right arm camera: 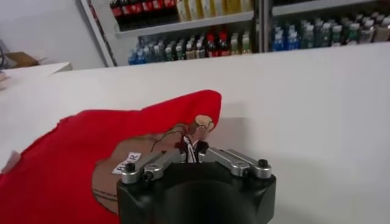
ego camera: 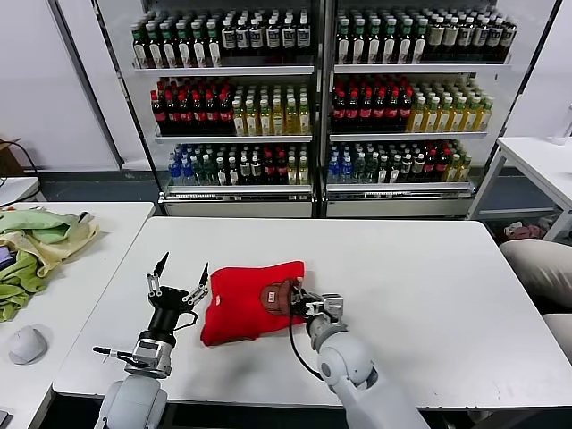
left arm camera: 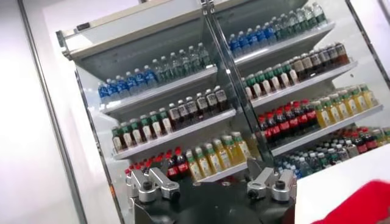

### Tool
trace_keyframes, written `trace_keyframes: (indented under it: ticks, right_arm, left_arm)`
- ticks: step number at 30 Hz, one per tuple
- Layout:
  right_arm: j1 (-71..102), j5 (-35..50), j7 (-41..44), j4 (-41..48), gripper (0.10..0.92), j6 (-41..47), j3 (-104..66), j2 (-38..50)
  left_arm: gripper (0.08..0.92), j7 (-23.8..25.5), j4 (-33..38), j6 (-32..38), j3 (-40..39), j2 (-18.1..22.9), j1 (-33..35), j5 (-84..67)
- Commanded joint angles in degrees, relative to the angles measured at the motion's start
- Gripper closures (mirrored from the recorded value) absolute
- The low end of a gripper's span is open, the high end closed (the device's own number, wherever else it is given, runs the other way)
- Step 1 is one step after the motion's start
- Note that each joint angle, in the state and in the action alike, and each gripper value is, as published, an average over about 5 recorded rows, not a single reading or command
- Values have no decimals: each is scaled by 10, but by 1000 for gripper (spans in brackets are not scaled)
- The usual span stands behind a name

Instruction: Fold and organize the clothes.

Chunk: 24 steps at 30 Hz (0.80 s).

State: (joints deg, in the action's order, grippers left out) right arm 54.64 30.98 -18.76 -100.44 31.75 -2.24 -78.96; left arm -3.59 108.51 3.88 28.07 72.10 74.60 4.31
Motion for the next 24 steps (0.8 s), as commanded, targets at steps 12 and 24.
trace_keyframes:
  ticks: [12,24]
  right_arm:
    - [212,-156,18,-150,857,-59,-177,106]
    - [183,-197,78,-167,570,-130,-258,126]
  left_arm:
    - [177,-74,-56,74,-67,13,-52,174]
    - [177,-23,-77,89,-45,23,-108,136]
